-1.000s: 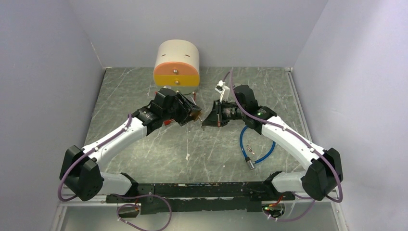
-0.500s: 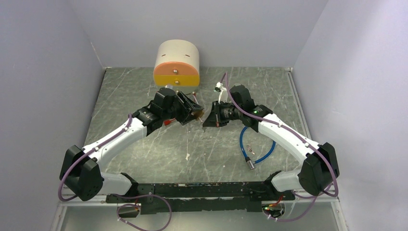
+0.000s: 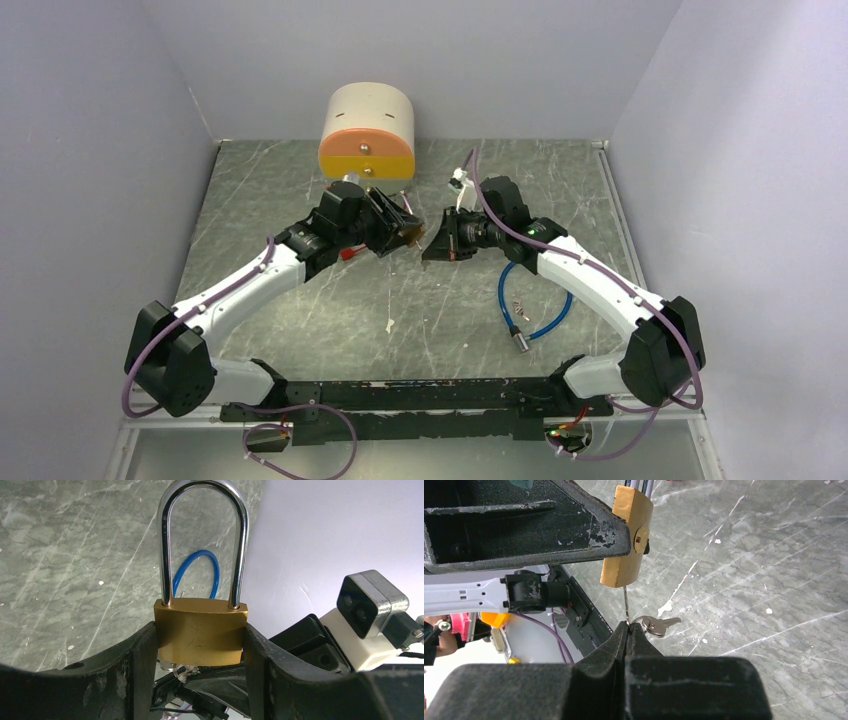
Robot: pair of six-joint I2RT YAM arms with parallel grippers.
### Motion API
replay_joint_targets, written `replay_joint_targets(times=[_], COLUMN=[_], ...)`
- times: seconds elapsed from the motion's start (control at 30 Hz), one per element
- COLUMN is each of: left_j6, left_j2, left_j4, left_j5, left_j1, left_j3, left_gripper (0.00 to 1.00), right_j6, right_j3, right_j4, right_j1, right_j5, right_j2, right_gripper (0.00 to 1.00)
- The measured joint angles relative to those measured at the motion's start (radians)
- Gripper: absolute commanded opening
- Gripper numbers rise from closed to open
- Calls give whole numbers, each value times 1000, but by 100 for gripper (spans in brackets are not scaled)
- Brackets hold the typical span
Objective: Unlock with the key
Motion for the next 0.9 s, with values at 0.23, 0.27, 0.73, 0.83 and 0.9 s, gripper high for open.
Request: replay_joint_targets(times=[0.23,0.27,0.73,0.83,0.9], left_j6=[0,1,4,4,1], left_j2=[8,9,38,48,52], left_j4=[17,16,3,-2,-17], left_j5=[0,-1,-21,-24,-29], left_j1=[1,1,8,9,10], left_j3=[0,0,0,0,0], left_gripper=[14,14,12,11,11], right_j6=[19,23,54,61,63], right_j3=[0,0,79,85,85], right_j4=[6,6,-79,-84,-87], right_j1=[-7,-7,-10,-11,-10], right_j5=[8,10,38,38,39], right_j2=[0,0,60,80,92], right_gripper=[0,0,0,0,0])
